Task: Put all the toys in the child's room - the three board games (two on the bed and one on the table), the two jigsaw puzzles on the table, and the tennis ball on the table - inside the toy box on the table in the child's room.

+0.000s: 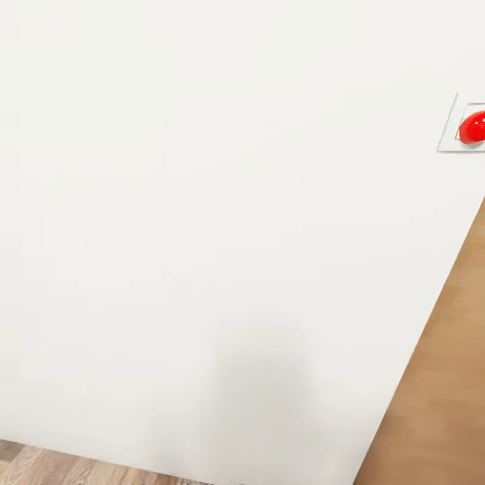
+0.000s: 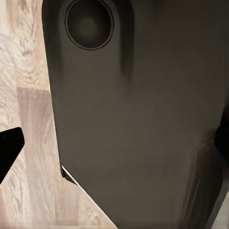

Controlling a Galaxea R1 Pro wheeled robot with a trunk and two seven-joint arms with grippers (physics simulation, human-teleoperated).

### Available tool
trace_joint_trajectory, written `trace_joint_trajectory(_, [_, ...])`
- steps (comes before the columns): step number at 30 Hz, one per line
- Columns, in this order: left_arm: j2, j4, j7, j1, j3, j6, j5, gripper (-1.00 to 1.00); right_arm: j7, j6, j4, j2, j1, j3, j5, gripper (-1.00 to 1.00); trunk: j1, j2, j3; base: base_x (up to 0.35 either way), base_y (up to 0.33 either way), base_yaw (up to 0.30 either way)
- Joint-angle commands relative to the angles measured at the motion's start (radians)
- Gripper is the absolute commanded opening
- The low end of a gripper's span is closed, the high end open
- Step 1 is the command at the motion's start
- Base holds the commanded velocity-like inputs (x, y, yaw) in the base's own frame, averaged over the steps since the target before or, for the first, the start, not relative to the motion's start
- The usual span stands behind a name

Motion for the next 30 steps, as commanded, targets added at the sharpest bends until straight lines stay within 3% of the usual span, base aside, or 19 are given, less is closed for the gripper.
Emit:
trace_joint_trajectory(1, [0.0,0.0,0.0,0.0,0.0,0.002,0.0,1.0,0.0,-0.001,0.0,0.0,0.0,0.0,-0.001,1.0,0.0,0.0,-0.002,-0.023,0.001,0.241])
trace_joint_trajectory(8, [0.001,0.0,-0.001,0.0,-0.008,0.003,-0.007,1.0,0.0,0.0,0.0,0.003,0.0,0.0,-0.003,1.0,-0.019,0.035,0.009,-0.007,0.0,0.249])
trace_joint_trajectory(24, [0.001,0.0,0.0,0.0,-0.011,-0.038,-0.008,1.0,0.0,0.001,0.0,0.005,0.0,0.0,-0.004,1.0,-0.081,0.147,0.056,0.0,0.0,0.272])
trace_joint_trajectory(30, [0.002,0.0,0.0,0.0,-0.011,-0.039,-0.007,1.0,0.003,0.004,0.0,0.003,0.0,0.002,0.008,1.0,-0.104,0.189,0.075,0.0,0.0,0.086])
